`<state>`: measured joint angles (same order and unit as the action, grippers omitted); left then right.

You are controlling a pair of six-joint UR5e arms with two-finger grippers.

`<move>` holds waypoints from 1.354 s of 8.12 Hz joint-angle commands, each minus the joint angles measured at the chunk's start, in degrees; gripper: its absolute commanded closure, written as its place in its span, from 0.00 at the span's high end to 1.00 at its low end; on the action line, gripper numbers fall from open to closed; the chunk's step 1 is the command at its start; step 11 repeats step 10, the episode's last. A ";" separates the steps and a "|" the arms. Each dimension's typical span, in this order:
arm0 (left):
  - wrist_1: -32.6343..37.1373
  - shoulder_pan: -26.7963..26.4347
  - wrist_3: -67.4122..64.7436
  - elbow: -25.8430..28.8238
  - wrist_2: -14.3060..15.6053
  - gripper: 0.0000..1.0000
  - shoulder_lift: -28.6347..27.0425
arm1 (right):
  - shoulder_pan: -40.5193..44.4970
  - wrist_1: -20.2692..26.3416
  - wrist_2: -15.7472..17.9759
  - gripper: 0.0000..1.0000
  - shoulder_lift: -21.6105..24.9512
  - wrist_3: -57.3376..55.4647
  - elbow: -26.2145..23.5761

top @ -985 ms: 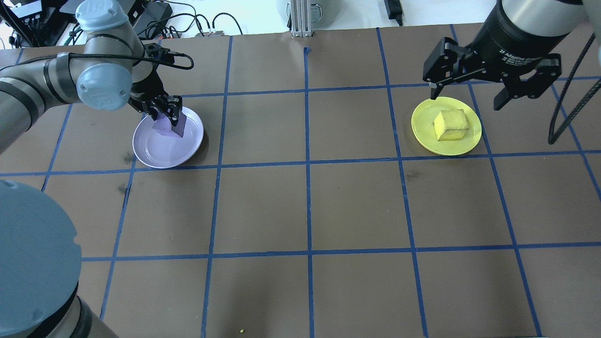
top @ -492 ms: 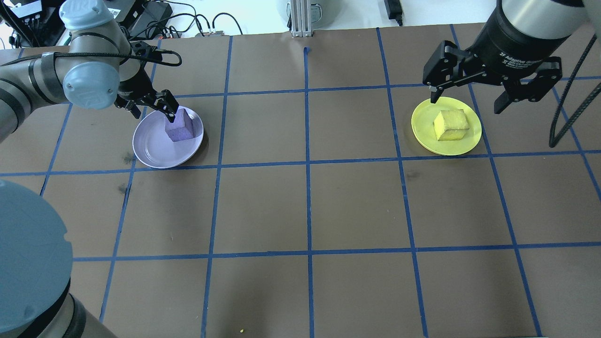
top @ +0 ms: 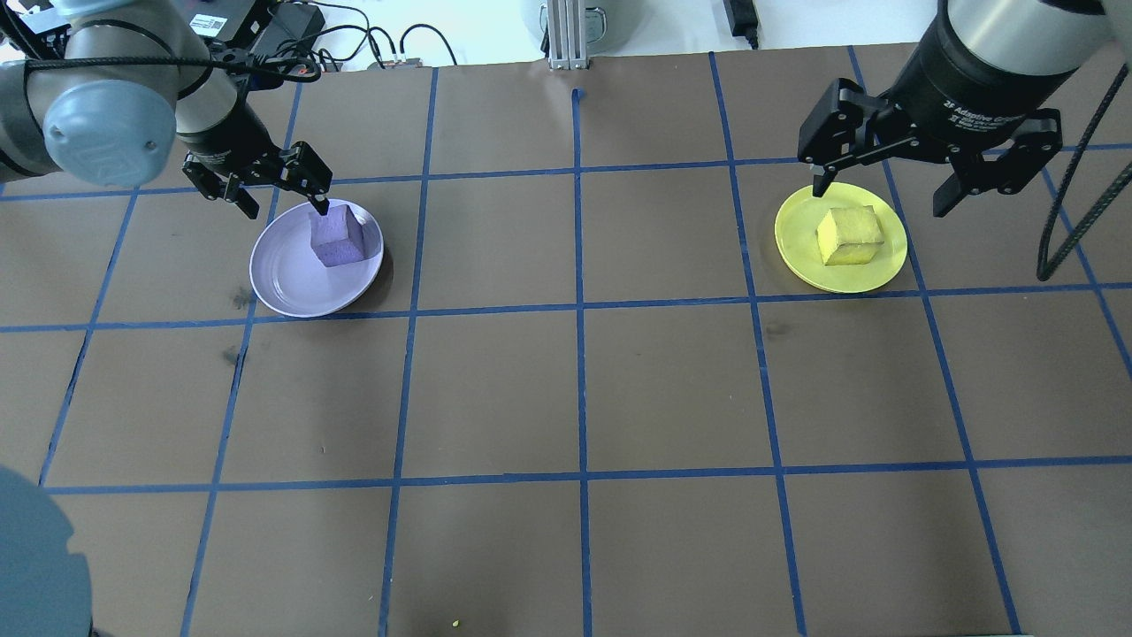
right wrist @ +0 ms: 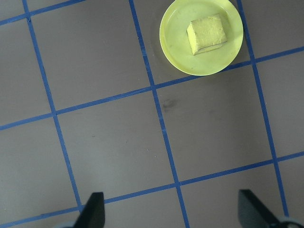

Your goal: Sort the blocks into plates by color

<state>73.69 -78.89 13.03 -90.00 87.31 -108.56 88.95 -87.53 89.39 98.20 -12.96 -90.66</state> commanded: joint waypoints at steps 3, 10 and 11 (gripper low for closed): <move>11.30 -4.76 -5.64 -0.17 0.93 1.00 15.37 | -0.01 0.08 -0.10 1.00 0.06 -0.05 -0.04; 11.74 -10.75 -7.15 -0.97 4.54 1.00 18.38 | -0.01 0.08 -0.10 1.00 0.15 -0.05 -0.04; 11.74 -10.75 -7.15 -0.97 4.54 1.00 18.38 | -0.01 0.08 -0.10 1.00 0.15 -0.05 -0.04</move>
